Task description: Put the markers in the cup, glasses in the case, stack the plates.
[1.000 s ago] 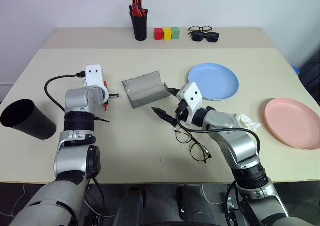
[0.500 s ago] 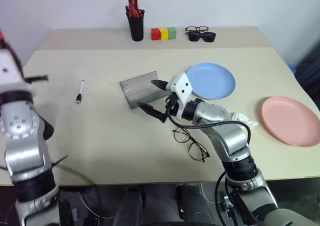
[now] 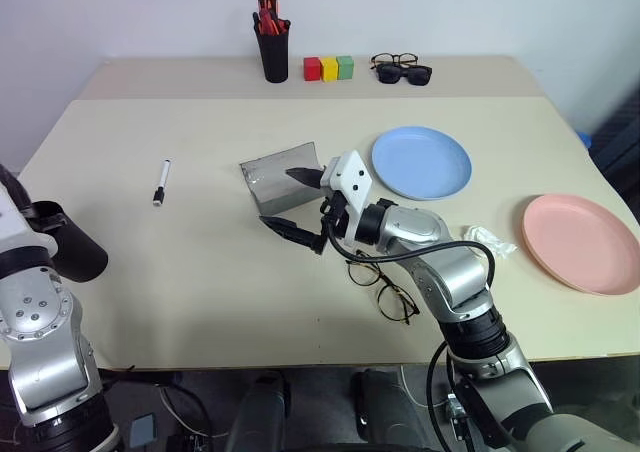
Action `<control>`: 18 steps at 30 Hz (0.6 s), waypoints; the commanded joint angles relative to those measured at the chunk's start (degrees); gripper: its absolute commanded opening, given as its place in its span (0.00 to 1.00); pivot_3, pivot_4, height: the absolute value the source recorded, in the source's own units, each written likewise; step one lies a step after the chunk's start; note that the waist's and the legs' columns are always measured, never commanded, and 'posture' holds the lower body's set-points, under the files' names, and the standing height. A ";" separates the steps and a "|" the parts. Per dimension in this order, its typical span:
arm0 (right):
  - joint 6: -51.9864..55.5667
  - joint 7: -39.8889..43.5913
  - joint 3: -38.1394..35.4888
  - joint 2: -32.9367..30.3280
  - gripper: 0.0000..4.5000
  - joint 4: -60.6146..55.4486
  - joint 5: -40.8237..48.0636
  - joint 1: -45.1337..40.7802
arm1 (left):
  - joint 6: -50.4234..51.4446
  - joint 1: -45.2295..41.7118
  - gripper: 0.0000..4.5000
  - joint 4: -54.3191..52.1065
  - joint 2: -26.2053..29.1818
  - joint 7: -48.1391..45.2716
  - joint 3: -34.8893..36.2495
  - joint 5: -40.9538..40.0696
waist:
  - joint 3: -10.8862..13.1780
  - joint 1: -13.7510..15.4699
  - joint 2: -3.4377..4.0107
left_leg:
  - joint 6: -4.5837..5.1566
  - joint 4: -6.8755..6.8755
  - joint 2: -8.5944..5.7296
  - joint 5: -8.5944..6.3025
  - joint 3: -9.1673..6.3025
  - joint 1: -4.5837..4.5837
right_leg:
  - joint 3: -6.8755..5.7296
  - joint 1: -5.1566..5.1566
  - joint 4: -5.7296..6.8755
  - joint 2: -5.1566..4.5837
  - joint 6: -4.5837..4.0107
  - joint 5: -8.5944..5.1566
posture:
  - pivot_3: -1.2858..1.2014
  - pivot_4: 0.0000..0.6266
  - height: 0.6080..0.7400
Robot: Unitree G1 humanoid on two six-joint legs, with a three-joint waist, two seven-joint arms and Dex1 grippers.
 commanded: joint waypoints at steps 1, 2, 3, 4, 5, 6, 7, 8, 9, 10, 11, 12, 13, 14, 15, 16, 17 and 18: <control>-0.26 -0.48 -0.55 0.10 1.00 -1.99 0.57 -0.73 | -0.76 -3.31 0.70 -0.91 0.83 0.74 -1.12 0.78 | 0.00 -0.01 0.00 | 0.00 0.00 0.00 0.00 0.00 0.00 | 0.00 -0.01 0.00 0.00 0.00 0.00 | 0.52 0.24 1.00; -0.28 -0.61 -0.59 0.01 1.00 -2.02 0.48 -0.63 | -0.22 -4.58 0.70 -0.92 0.98 0.67 -1.77 0.75 | 0.00 -0.01 0.00 | 0.00 0.00 0.00 0.00 0.00 0.00 | 0.00 0.00 0.00 0.00 0.00 0.00 | 0.52 0.24 1.00; -0.31 -0.70 -0.59 -0.06 1.00 -2.03 0.44 -0.59 | 0.19 -5.37 0.70 -0.94 0.99 0.58 -2.12 0.72 | 0.00 -0.01 -0.01 | 0.00 0.00 0.00 0.00 0.00 -0.01 | 0.00 0.00 0.00 0.00 0.00 0.00 | 0.52 0.24 1.00; -0.37 -0.84 -0.66 -0.15 1.00 -1.98 0.38 -0.53 | 0.87 -7.22 0.70 -0.91 1.10 -0.08 -3.41 0.26 | 0.00 -0.01 -0.01 | 0.00 0.00 0.00 0.00 0.00 0.00 | 0.00 0.00 -0.01 0.00 0.00 0.00 | 0.52 0.24 1.00; -0.45 -1.10 -0.79 -0.23 1.00 -1.79 0.24 -0.45 | 4.49 -11.27 0.70 -0.21 0.79 -1.78 -6.69 -1.29 | 0.00 0.15 -0.01 | 0.00 0.00 0.00 0.00 0.00 0.00 | 0.00 0.00 -0.01 0.00 0.00 0.00 | 0.52 0.24 1.00; -0.50 -1.30 -0.88 -0.28 1.00 -1.66 0.16 -0.39 | 7.27 -14.17 0.70 0.30 0.54 -3.00 -9.03 -2.35 | 0.00 0.46 -0.03 | 0.00 0.00 0.00 0.00 -0.01 -0.01 | -0.02 0.01 0.00 0.01 0.00 0.00 | 0.52 0.24 1.00; -0.57 -1.47 -0.91 -0.34 1.00 -1.53 0.08 -0.39 | 12.95 -17.21 0.76 1.61 0.54 -4.10 -11.77 -2.62 | -0.01 0.75 -0.04 | 0.00 0.02 0.00 0.00 -0.06 -0.03 | -0.07 0.02 -0.01 0.02 0.00 0.00 | 0.52 0.24 1.00; -0.60 -1.62 -0.86 -0.33 1.00 -1.46 0.04 -0.42 | 17.04 -18.99 0.83 2.46 0.64 -4.72 -13.29 -2.63 | -0.01 0.97 -0.04 | 0.00 0.04 -0.01 0.00 -0.06 -0.03 | -0.07 0.05 -0.01 0.02 0.01 0.00 | 0.52 0.24 1.00; -0.60 -1.77 -0.76 -0.24 1.00 -1.43 -0.01 -0.43 | 24.12 -22.71 0.90 5.48 -0.61 -3.67 -13.97 -3.04 | -0.01 0.96 -0.04 | 0.00 0.05 -0.03 0.00 -0.05 -0.03 | -0.06 0.06 -0.03 0.01 0.02 0.00 | 0.52 0.24 1.00; -0.58 -1.89 -0.73 -0.20 1.00 -1.40 -0.09 -0.34 | 32.28 -26.49 0.99 10.30 -0.13 -3.46 -16.64 -1.54 | 0.00 0.97 -0.03 | 0.03 0.05 -0.03 -0.01 -0.03 -0.02 | -0.05 0.06 -0.05 0.01 0.02 0.01 | 0.52 0.24 1.00; -0.61 -1.96 -0.60 -0.19 1.00 -1.46 -0.20 -0.11 | 35.93 -30.50 0.99 15.92 -0.85 -0.97 -16.39 -0.63 | 0.00 0.93 -0.04 | 0.04 0.04 -0.03 -0.02 -0.02 -0.02 | -0.05 0.05 -0.03 0.01 0.03 0.00 | 0.52 0.24 1.00; -0.64 -2.05 -0.49 -0.21 1.00 -1.56 -0.29 0.15 | 39.87 -34.04 0.99 21.47 -1.55 -0.06 -14.75 -1.68 | 0.00 0.90 -0.03 | 0.04 0.02 -0.03 -0.02 -0.05 0.00 | -0.06 0.04 -0.01 0.04 0.03 0.00 | 0.52 0.24 1.00; -0.67 -2.14 -0.39 -0.24 1.00 -1.66 -0.39 0.36 | 42.57 -36.65 0.99 26.79 -0.84 -0.35 -14.69 -1.81 | 0.01 0.70 -0.04 | 0.05 0.01 -0.02 -0.02 -0.05 0.00 | -0.06 0.01 0.03 0.06 0.03 -0.01 | 0.52 0.24 1.00; -0.68 -2.26 -0.27 -0.23 1.00 -1.77 -0.47 0.51 | 42.83 -38.51 0.99 31.39 0.28 -0.57 -15.24 -1.32 | 0.01 0.07 -0.05 | 0.05 0.02 0.02 -0.02 -0.08 0.00 | -0.06 -0.01 0.03 0.13 0.03 0.00 | 0.52 0.24 1.00; -0.65 -2.37 -0.21 -0.22 1.00 -1.88 -0.50 0.61 | 42.15 -39.80 0.99 35.03 1.04 -0.37 -14.95 -1.18 | 0.01 -0.51 -0.04 | 0.05 0.01 0.03 -0.02 -0.09 0.00 | -0.05 -0.02 0.01 0.15 0.04 -0.01 | 0.52 0.24 1.00; -0.61 -2.47 -0.18 -0.21 1.00 -2.02 -0.53 0.73 | 41.49 -40.98 0.99 38.14 1.19 -0.15 -13.38 -2.06 | 0.02 -0.87 -0.06 | 0.05 0.00 0.03 -0.02 -0.09 0.00 | -0.04 -0.04 0.03 0.14 0.04 -0.01 | 0.52 0.24 1.00; -0.53 -2.63 -0.23 -0.25 1.00 -2.21 -0.54 0.89 | 41.77 -42.51 0.99 41.97 1.46 -0.50 -11.73 -3.39 | 0.02 -1.10 -0.06 | 0.05 -0.02 0.05 -0.02 -0.08 -0.02 | -0.02 -0.11 0.03 0.16 0.03 -0.01 | 0.52 0.24 1.00; -0.49 -2.82 -0.37 -0.38 1.00 -2.42 -0.55 1.08 | 40.68 -43.89 0.99 46.27 1.95 -0.32 -9.97 -4.50 | 0.03 -1.22 -0.06 | 0.05 -0.04 0.05 -0.02 -0.09 -0.03 | -0.02 -0.15 0.06 0.15 0.03 -0.01 | 0.52 0.24 1.00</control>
